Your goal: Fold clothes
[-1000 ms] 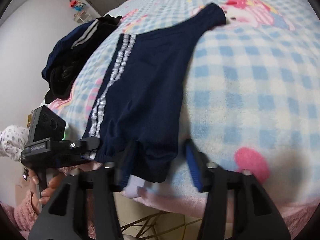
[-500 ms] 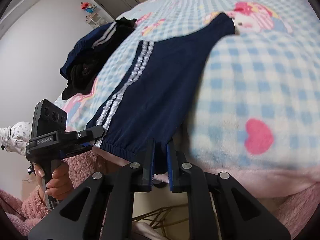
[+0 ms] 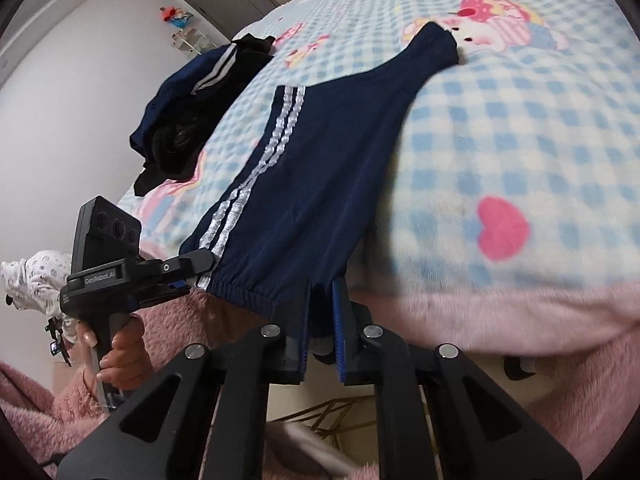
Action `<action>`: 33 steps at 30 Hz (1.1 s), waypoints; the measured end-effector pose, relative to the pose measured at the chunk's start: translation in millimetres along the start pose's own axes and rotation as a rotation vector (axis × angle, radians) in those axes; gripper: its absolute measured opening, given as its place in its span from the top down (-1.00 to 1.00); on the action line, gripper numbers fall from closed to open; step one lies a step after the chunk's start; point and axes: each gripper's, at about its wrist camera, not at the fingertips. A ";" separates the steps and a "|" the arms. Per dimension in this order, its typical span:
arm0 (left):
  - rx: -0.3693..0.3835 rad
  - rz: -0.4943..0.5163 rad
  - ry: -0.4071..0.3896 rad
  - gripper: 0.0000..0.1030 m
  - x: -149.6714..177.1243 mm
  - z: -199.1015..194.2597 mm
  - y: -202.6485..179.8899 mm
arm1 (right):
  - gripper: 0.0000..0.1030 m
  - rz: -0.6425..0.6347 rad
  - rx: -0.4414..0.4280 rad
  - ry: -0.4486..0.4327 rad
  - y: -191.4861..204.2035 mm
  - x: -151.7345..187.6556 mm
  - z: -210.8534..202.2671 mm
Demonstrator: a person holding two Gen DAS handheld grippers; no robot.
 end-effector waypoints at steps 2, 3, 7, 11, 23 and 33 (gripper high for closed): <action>0.005 0.013 -0.003 0.60 0.8 -3.8 -5.2 | 0.82 -0.003 -0.007 -0.015 5.0 1.2 -6.7; 0.010 0.018 -0.002 0.60 -1.2 -4.1 -7.4 | 0.82 -0.005 -0.016 -0.019 5.0 1.1 -10.1; 0.035 0.042 0.002 0.60 -20.1 0.7 -18.0 | 0.82 0.012 -0.060 -0.044 1.6 -13.4 -12.3; 0.034 0.062 -0.028 0.60 -56.4 10.7 -27.5 | 0.82 0.016 -0.066 -0.074 -3.6 -51.5 -6.3; 0.007 0.074 -0.218 -0.11 -137.5 16.5 -16.0 | 0.05 0.150 0.125 -0.179 -52.5 -122.8 24.4; -0.061 0.169 -0.124 -0.11 -88.8 27.4 -4.9 | -0.08 0.081 0.143 -0.119 -35.2 -83.6 21.4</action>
Point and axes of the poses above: each gripper's, at about its wrist camera, not at the fingertips, and z roughly the way its jaws point, y to its left, x to its underside, and after that the axes turned 5 degrees about -z, right-handed
